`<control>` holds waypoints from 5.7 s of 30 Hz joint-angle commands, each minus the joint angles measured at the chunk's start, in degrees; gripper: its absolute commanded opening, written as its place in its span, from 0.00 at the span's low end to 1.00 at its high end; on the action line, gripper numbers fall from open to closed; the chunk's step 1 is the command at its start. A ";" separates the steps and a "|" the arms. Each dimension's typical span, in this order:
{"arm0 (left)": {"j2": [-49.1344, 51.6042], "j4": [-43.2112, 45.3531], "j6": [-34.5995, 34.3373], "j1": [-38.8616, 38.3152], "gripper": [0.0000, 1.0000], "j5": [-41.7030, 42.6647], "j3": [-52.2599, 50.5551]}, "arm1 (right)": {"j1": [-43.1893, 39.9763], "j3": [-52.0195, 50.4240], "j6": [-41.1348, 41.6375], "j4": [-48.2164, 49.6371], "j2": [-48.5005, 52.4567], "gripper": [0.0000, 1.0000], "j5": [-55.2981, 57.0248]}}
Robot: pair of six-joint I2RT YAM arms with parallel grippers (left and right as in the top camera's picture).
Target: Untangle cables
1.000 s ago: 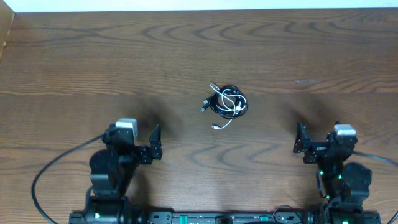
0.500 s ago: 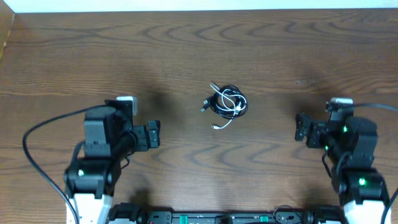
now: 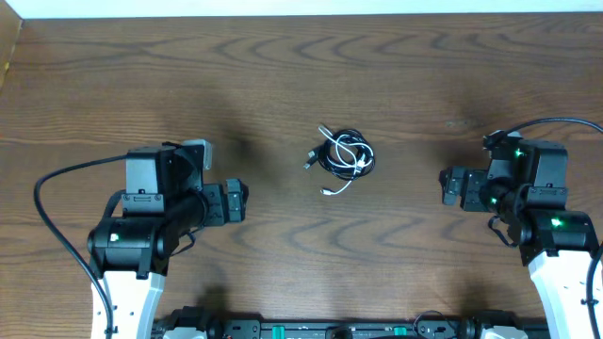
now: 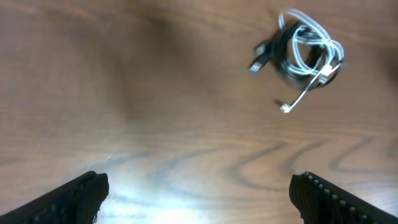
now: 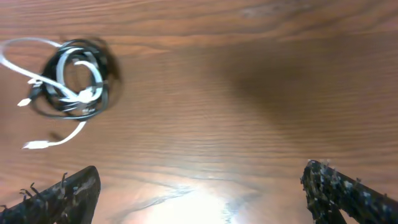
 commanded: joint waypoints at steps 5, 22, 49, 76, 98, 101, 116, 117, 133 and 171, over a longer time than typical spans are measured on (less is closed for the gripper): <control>1.60 12.09 -9.16 0.11 0.98 2.67 1.90 | -0.28 1.38 0.37 0.42 -0.26 0.99 -4.66; 29.53 13.81 -8.90 -12.57 0.96 -4.39 16.81 | -0.28 1.38 0.37 0.37 -0.24 0.99 -4.68; 55.19 35.15 -30.67 -33.00 0.69 -1.46 16.81 | -0.28 1.38 0.37 0.37 -0.24 0.99 -4.66; 42.23 14.21 -9.09 -34.05 0.07 6.62 16.65 | -0.17 1.22 0.26 1.29 0.15 0.99 -7.76; 38.88 3.41 -6.91 -33.92 0.54 -11.80 15.72 | 11.65 1.22 1.86 10.99 23.34 0.86 -23.65; 38.88 4.39 -7.23 -32.81 0.54 -13.03 15.72 | 14.32 1.22 4.59 15.26 26.64 0.82 -22.03; 38.95 10.36 -5.95 -22.45 0.55 3.89 15.56 | 28.22 1.22 12.41 30.64 40.74 0.39 -8.68; 38.95 10.36 -5.92 -22.21 0.55 4.59 15.43 | 28.72 1.22 13.27 30.95 41.27 0.34 -7.87; 39.04 14.25 -6.21 -21.94 0.55 5.70 6.97 | 30.10 1.25 14.12 29.14 33.70 0.01 -8.46; 48.65 30.08 -6.64 -21.99 0.37 15.37 4.35 | 30.21 1.25 18.67 28.85 26.91 0.01 -19.23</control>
